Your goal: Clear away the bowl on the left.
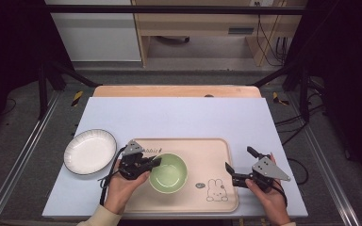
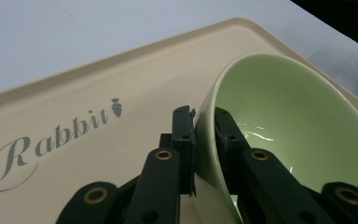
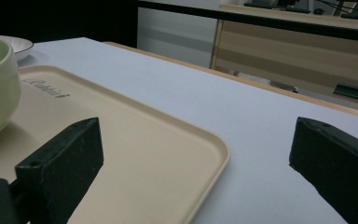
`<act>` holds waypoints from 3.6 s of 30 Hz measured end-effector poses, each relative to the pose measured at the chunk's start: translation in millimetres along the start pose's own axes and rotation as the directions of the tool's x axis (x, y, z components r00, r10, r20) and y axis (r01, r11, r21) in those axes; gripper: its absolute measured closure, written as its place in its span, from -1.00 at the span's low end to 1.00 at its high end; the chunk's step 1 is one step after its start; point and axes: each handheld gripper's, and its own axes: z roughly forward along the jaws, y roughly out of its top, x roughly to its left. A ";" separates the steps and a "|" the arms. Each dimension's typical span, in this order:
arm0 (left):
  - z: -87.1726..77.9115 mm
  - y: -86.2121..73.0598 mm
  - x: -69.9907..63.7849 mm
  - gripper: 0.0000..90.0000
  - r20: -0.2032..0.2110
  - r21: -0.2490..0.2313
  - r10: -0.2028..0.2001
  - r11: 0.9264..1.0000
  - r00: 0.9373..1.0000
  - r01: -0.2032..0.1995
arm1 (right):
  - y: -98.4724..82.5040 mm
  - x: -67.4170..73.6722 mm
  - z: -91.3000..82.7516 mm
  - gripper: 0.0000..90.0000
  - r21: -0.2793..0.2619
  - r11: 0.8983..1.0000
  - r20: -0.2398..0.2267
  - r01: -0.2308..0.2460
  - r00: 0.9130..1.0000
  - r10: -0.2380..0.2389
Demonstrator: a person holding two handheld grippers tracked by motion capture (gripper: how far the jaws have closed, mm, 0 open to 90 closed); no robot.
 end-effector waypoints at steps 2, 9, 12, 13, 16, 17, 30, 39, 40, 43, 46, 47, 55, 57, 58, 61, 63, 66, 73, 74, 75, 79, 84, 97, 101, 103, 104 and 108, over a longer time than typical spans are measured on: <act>0.3 0.0 0.6 0.80 0.001 0.000 -0.002 1.000 1.000 0.002 | 0.1 0.2 0.0 -0.94 0.000 1.000 -0.001 0.001 1.000 -0.001; 3.1 -0.6 1.0 0.80 -0.008 0.011 0.004 1.000 1.000 -0.004 | 0.0 0.1 0.1 -0.94 0.001 1.000 -0.002 0.000 1.000 0.000; 4.5 -1.2 0.9 0.79 -0.021 0.020 0.013 1.000 1.000 -0.013 | 0.0 0.0 0.1 -0.94 0.001 1.000 -0.002 -0.001 1.000 0.001; 5.3 -1.4 1.1 0.79 -0.019 0.019 0.009 1.000 1.000 -0.009 | 0.0 0.0 0.2 -0.94 0.001 1.000 -0.002 0.000 1.000 0.000; 6.4 -1.3 2.3 0.79 -0.015 0.025 0.006 1.000 1.000 -0.006 | 0.1 0.2 0.3 -0.94 0.001 1.000 -0.002 0.000 1.000 0.000; 6.6 -1.3 2.6 0.79 -0.015 0.025 0.005 1.000 1.000 -0.004 | 0.1 0.2 0.3 -0.94 0.001 1.000 -0.002 0.000 1.000 0.000; 8.4 -2.5 9.1 0.80 0.002 0.038 -0.020 0.999 1.000 0.020 | -0.2 0.1 0.2 -0.94 0.005 1.000 0.000 0.002 1.000 -0.002; 9.7 -3.2 10.3 0.80 -0.017 0.049 -0.024 0.999 1.000 0.024 | -0.5 0.1 0.7 -0.93 0.006 1.000 -0.002 0.005 1.000 -0.005; 9.8 -3.3 10.3 0.79 -0.017 0.049 -0.023 0.999 1.000 0.023 | -0.4 0.2 0.6 -0.93 0.007 1.000 -0.002 0.004 1.000 -0.004; 10.1 -3.7 11.3 0.71 -0.020 0.053 -0.026 0.998 0.999 0.027 | -0.5 0.2 0.6 -0.94 0.005 1.000 -0.002 0.006 1.000 -0.006; 10.7 -4.5 12.5 0.68 -0.027 0.055 -0.021 0.998 0.999 0.022 | -0.5 0.2 0.7 -0.93 0.006 1.000 -0.002 0.004 1.000 -0.004; 10.1 -4.1 12.7 0.68 -0.024 0.052 -0.026 0.998 0.999 0.027 | -0.5 0.1 0.6 -0.93 0.007 1.000 -0.001 0.004 1.000 -0.004; 5.6 -0.6 11.0 0.66 -0.042 0.024 -0.004 1.000 0.999 0.005 | -0.6 0.3 0.7 -0.93 0.006 1.000 -0.002 0.004 1.000 -0.004; 5.0 0.0 10.6 0.62 -0.041 0.015 0.000 1.000 0.999 0.000 | -0.6 0.3 0.7 -0.93 0.009 1.000 -0.002 0.004 1.000 -0.004; 5.1 0.2 10.5 0.58 -0.042 0.013 -0.001 1.000 0.999 0.001 | -0.7 0.3 0.8 -0.93 0.009 1.000 -0.003 0.004 1.000 -0.004; 5.4 1.1 10.2 0.35 -0.039 0.012 -0.005 1.000 0.999 0.005 | -0.7 0.4 0.8 -0.93 0.012 1.000 -0.002 0.005 1.000 -0.005; 4.7 2.4 9.8 0.25 -0.035 0.008 -0.009 1.000 0.999 0.010 | -0.6 0.4 0.7 -0.93 0.009 1.000 -0.003 0.004 1.000 -0.004; 3.4 5.1 9.6 0.07 -0.043 0.015 -0.009 1.000 0.999 0.010 | -0.8 0.2 0.8 -0.93 0.010 1.000 -0.003 0.003 1.000 -0.003; 0.0 9.4 11.6 -0.32 -0.033 -0.004 -0.011 1.000 0.999 0.011 | -1.0 0.6 1.1 -0.93 0.013 1.000 -0.005 0.006 1.000 -0.006; -0.2 10.0 11.0 -0.37 -0.028 -0.008 -0.009 1.000 1.000 0.008 | -1.0 0.6 1.1 -0.93 0.013 1.000 -0.005 0.005 1.000 -0.005; -0.9 10.4 10.6 -0.44 -0.029 -0.008 -0.001 1.000 1.000 0.001 | -1.0 0.5 1.0 -0.93 0.014 1.000 -0.005 0.004 1.000 -0.004; -0.7 11.5 8.6 -0.72 0.014 -0.034 0.031 0.999 0.999 -0.030 | -1.0 0.6 1.0 -0.93 0.014 1.000 -0.005 0.004 1.000 -0.004; -1.4 12.9 7.0 -0.83 -0.013 -0.062 0.040 0.997 0.999 -0.041 | -1.0 0.5 1.0 -0.93 0.014 1.000 -0.005 0.004 1.000 -0.004; -15.4 17.7 15.8 -0.89 -0.030 -0.106 0.063 0.992 0.998 -0.066 | -1.0 0.5 1.0 -0.93 0.015 1.000 -0.007 0.005 1.000 -0.005; -21.1 19.8 18.9 -0.89 -0.031 -0.118 0.062 0.991 0.998 -0.065 | -1.0 0.8 1.1 -0.93 0.017 1.000 -0.008 0.003 1.000 -0.003; -23.1 20.5 20.0 -0.89 -0.032 -0.124 0.062 0.990 0.998 -0.066 | -1.1 0.7 1.2 -0.93 0.015 1.000 -0.008 0.004 1.000 -0.003; -24.1 20.8 20.4 -0.89 -0.034 -0.127 0.060 0.990 0.998 -0.064 | -1.1 0.7 1.1 -0.93 0.016 1.000 -0.008 0.002 1.000 -0.002; -27.8 21.6 22.9 -0.89 -0.044 -0.139 0.066 0.988 0.997 -0.072 | -1.2 0.6 1.3 -0.92 0.020 1.000 -0.011 -0.003 1.000 0.003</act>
